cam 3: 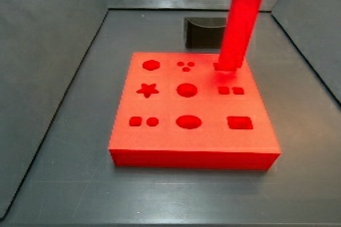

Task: Insert the arch object.

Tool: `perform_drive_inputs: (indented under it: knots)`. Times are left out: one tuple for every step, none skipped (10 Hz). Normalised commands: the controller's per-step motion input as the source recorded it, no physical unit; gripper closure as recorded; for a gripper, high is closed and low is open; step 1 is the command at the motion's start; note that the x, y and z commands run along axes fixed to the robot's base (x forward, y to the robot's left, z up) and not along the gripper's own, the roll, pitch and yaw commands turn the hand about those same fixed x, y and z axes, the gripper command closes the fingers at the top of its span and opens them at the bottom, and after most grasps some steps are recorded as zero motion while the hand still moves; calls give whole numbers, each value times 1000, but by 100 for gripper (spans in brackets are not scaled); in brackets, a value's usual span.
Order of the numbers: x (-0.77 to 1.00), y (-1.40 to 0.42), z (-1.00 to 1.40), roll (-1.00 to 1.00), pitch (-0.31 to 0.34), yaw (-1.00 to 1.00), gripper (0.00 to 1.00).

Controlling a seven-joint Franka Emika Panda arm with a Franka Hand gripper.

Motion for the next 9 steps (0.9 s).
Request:
perform_drive_inputs:
  knots:
    - [237, 254, 0, 57, 106, -40, 100]
    - [0, 314, 0, 0, 101, -74, 100]
    - [-89, 80, -6, 0, 4, -69, 100]
    - [0, -3, -103, -11, 0, 0, 100]
    - [0, -163, -171, 0, 21, 0, 100]
    - [0, -131, -177, 0, 14, 0, 100]
    - [-109, -14, -160, -4, 21, -43, 100]
    - [-137, 0, -151, -11, 11, -80, 100]
    - [-223, 0, -111, 0, 14, -143, 100]
